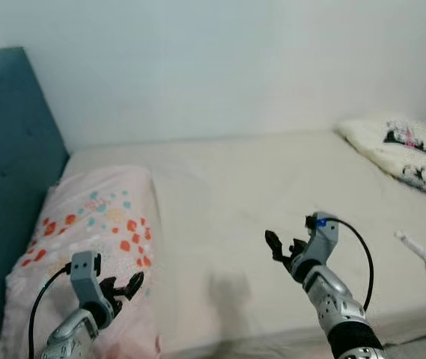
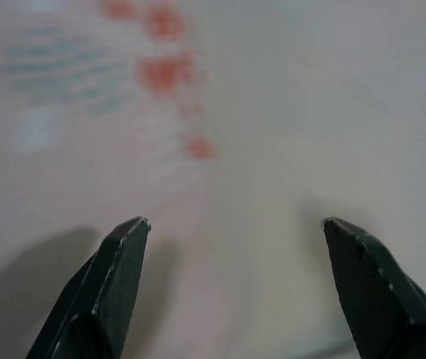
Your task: Clean up the room
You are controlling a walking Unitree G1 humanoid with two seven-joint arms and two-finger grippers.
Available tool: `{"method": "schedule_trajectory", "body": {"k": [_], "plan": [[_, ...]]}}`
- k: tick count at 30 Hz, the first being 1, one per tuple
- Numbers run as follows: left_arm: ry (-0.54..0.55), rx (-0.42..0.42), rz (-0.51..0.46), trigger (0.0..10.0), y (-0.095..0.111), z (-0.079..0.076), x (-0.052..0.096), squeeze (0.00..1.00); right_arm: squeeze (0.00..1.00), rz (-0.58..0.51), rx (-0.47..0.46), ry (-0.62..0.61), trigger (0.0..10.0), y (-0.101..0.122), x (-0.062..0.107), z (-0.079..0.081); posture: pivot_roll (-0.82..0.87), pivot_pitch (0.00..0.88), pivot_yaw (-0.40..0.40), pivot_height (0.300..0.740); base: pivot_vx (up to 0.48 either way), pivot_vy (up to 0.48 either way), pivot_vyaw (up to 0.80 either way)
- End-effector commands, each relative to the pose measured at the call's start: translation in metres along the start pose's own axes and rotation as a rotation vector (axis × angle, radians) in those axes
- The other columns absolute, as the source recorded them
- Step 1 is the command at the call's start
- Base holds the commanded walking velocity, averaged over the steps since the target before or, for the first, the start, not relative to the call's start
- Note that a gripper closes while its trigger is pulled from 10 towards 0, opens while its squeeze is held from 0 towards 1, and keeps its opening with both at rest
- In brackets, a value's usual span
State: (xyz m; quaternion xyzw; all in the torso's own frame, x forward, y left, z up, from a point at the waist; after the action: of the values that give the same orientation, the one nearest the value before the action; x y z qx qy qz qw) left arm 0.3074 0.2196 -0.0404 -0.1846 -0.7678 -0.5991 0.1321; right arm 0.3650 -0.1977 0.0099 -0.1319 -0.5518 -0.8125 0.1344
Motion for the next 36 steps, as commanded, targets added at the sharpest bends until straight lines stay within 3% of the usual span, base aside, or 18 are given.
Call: {"method": "schedule_trajectory", "body": {"k": [1, 4, 5, 6, 8, 12, 21, 24, 36], "plan": [[0.084, -0.022, 0.097, 10.0, -0.024, 0.017, 0.010, 0.00, 0.00, 0.116, 0.011, -0.083, 10.0, -0.040, 0.012, -0.023, -0.05, 0.000, -0.038, 0.740, 0.000, 0.000, 0.00], [0.172, -0.012, 0.265, 10.0, -0.067, 0.027, 0.026, 0.00, 0.00, 0.314, 0.048, -0.215, 10.0, -0.102, 0.044, -0.057, -0.05, 0.000, -0.043, 0.740, 0.000, -0.320, 0.00], [0.172, -0.012, 0.265, 10.0, -0.067, 0.027, 0.026, 0.00, 0.00, 0.314, 0.048, -0.215, 10.0, -0.102, 0.044, -0.057, -0.05, 0.000, -0.043, 0.740, 0.000, -0.480, 0.00], [0.194, -0.004, 0.303, 10.0, -0.078, 0.029, 0.031, 0.00, 0.00, 0.360, 0.048, -0.253, 10.0, -0.118, 0.055, -0.066, -0.05, 0.000, -0.043, 0.740, 0.000, -0.480, 0.00], [0.194, -0.004, 0.303, 10.0, -0.078, 0.029, 0.031, 0.00, 0.00, 0.360, 0.048, -0.253, 10.0, -0.118, 0.055, -0.066, -0.05, 0.000, -0.043, 0.740, 0.000, -0.480, 0.00], [0.236, 0.012, 0.421, 10.0, -0.113, 0.029, 0.050, 0.00, 0.00, 0.437, 0.004, -0.370, 10.0, -0.155, 0.093, -0.094, -0.07, 0.000, -0.029, 0.740, 0.000, -0.480, 0.00], [0.238, -0.023, 0.494, 10.0, -0.131, 0.030, 0.063, 0.00, 0.00, 0.471, 0.009, -0.415, 10.0, -0.167, 0.110, -0.106, -0.08, 0.000, -0.019, 0.740, 0.000, -0.480, 0.00], [0.239, -0.019, 0.497, 10.0, -0.131, 0.030, 0.063, 0.00, 0.00, 0.520, 0.013, -0.427, 10.0, -0.180, 0.119, -0.105, -0.07, 0.000, -0.022, 0.740, 0.000, -0.480, 0.00], [0.229, -0.028, 0.524, 10.0, -0.137, 0.026, 0.064, 0.00, 0.00, 0.533, 0.025, -0.401, 10.0, -0.191, 0.126, -0.101, -0.08, 0.000, -0.019, 0.740, 0.000, -0.480, 0.00]]}}
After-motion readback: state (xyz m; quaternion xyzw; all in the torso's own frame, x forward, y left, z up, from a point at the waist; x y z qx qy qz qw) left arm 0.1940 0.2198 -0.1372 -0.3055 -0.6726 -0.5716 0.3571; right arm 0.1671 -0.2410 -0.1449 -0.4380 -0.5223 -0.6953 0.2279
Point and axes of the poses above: a point about 5 cm out from each wrist's last joint towards the gripper, its own x axis pointing back from the gripper into the wrist, its own y axis along the axis of the wrist's last joint, z = x × y, the point moved 6 cm from there along -x, pointing out of the wrist towards the gripper, and after that the axes turned 3 degrees about -x, right-handed, at the moved point
